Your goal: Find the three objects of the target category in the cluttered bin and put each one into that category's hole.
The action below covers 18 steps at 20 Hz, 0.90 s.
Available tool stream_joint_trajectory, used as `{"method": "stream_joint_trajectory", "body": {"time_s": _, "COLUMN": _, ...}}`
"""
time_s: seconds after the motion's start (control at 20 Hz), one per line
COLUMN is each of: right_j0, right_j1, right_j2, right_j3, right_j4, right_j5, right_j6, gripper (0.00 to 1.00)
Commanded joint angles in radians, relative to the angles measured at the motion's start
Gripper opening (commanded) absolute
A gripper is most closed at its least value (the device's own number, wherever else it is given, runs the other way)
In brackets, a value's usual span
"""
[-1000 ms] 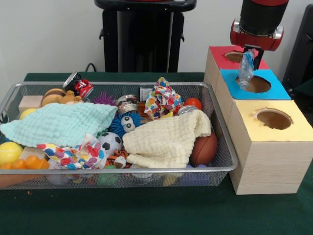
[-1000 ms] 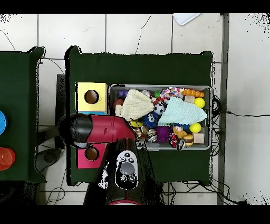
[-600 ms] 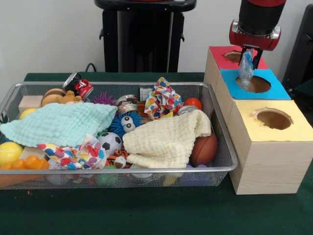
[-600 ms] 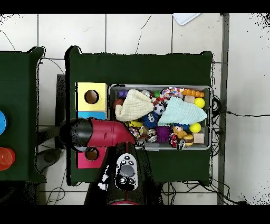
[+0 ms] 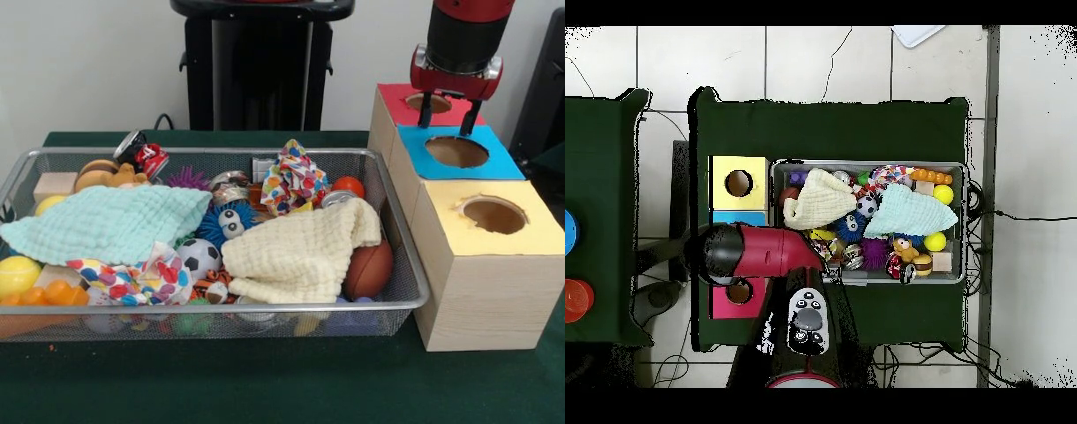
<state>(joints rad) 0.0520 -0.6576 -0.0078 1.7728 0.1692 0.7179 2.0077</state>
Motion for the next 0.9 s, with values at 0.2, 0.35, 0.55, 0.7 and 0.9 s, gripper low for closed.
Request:
{"method": "stream_joint_trajectory", "body": {"time_s": 0.2, "right_j0": -0.018, "right_j1": 0.101, "right_j2": 0.035, "right_j3": -0.02, "right_j4": -0.024, "right_j5": -0.051, "right_j6": 0.103, "gripper": 1.0}}
{"method": "stream_joint_trajectory", "body": {"time_s": 0.35, "right_j0": -0.018, "right_j1": 0.04, "right_j2": -0.023, "right_j3": -0.054, "right_j4": -0.074, "right_j5": 0.007, "right_j6": 0.088, "gripper": 1.0}}
{"method": "stream_joint_trajectory", "body": {"time_s": 0.55, "right_j0": -0.051, "right_j1": -0.027, "right_j2": -0.081, "right_j3": -0.109, "right_j4": -0.136, "right_j5": -0.034, "right_j6": 0.045, "gripper": 1.0}}
{"method": "stream_joint_trajectory", "body": {"time_s": 0.7, "right_j0": -0.1, "right_j1": -0.027, "right_j2": -0.077, "right_j3": -0.139, "right_j4": -0.174, "right_j5": -0.082, "right_j6": 0.003, "gripper": 1.0}}
{"method": "stream_joint_trajectory", "body": {"time_s": 0.9, "right_j0": -0.17, "right_j1": -0.016, "right_j2": -0.029, "right_j3": -0.133, "right_j4": -0.203, "right_j5": -0.162, "right_j6": -0.028, "gripper": 1.0}}
